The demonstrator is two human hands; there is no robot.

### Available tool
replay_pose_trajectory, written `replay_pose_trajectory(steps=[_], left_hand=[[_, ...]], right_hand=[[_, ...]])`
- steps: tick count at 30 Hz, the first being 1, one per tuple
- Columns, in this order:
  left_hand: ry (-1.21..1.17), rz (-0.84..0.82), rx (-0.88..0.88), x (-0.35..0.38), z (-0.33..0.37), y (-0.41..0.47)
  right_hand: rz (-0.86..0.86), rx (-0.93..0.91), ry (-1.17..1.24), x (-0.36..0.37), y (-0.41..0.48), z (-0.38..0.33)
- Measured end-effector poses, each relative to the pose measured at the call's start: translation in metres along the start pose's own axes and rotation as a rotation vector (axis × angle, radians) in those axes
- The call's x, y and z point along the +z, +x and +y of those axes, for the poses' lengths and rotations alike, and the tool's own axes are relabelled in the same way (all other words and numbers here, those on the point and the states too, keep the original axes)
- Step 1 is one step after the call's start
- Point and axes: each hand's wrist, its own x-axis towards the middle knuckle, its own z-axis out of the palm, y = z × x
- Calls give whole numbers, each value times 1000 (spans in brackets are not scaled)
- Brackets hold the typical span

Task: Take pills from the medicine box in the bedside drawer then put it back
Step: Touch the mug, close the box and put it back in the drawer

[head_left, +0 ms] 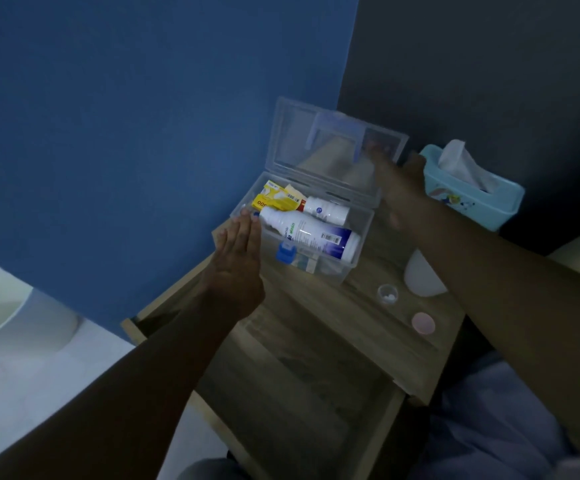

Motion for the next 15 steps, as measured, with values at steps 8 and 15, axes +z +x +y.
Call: replay_pose_trajectory(steps=[8, 15], left_hand=[[-250, 82, -4, -21, -2, -10], [-109, 264, -26, -36, 6, -14]], right_hand=[[-57, -649, -383, -19, -76, 22], [-320, -800, -499, -38, -109, 68]])
